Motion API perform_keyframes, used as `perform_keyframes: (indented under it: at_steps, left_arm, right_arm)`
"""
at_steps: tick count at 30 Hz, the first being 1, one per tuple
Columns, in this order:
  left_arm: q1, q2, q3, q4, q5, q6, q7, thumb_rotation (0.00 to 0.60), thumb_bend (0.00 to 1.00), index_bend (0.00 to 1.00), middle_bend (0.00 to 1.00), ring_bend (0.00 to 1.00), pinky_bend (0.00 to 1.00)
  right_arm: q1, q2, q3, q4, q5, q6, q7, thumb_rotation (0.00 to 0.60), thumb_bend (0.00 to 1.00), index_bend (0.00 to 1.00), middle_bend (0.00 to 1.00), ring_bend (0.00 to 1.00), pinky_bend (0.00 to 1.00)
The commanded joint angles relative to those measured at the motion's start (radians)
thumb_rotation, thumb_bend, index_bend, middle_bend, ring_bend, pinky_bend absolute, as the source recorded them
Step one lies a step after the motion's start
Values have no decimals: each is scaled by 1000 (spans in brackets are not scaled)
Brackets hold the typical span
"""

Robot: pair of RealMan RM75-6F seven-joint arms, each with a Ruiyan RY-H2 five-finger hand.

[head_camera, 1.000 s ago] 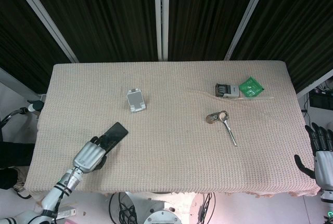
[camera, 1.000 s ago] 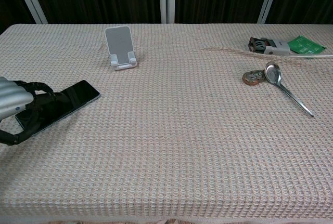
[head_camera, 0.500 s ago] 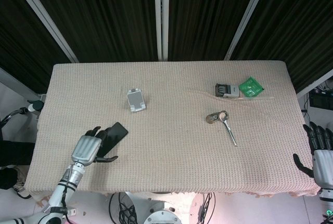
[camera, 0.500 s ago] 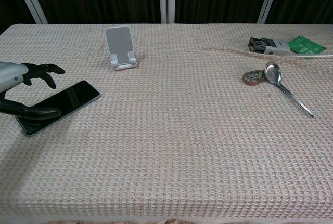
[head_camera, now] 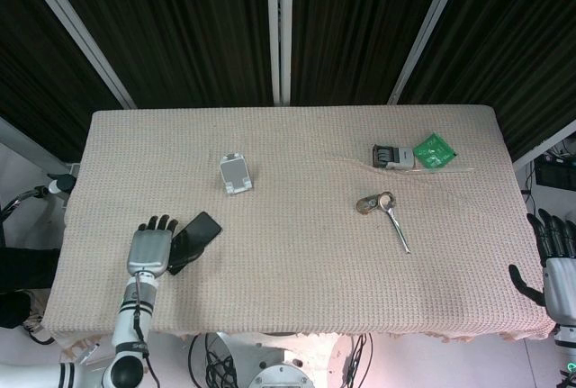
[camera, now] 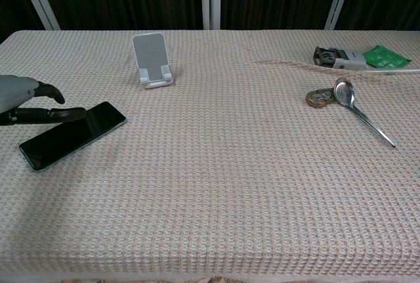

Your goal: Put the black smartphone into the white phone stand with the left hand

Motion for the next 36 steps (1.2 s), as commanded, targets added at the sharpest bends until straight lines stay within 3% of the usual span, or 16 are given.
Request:
perform_keyframes:
  at_steps: [1,11,14,19,27,36]
  left_arm:
    - [-44,-64,-17,4,-45,75,51,0,10,173,85,72,203]
    - [-57,-153,44,118,-25,129,70,0,12,144,64,72,198]
    - [-60,-164,60,143,-31,128,87,28,12,126,49,72,194]
    - [-59,-178,70,174,-31,129,91,61,13,111,40,71,190]
    - [-52,-195,78,220,-34,122,87,166,13,99,35,71,190]
    - [-49,-199,61,227,-41,111,75,181,43,136,34,72,190]
  right_arm:
    - [0,-1,-1,3,0,-1,3,600,240,0,0,0,0]
    - [-1,-4,-3,21,6,-7,18,600,240,0,0,0,0]
    - [-2,-4,-3,24,9,-8,21,600,240,0,0,0,0]
    - [-1,-5,-3,23,11,-10,20,600,240,0,0,0,0]
    - [-1,-8,-5,22,12,-13,15,600,240,0,0,0,0]
    - [-2,-8,-4,23,15,-13,16,600,240,0,0,0,0]
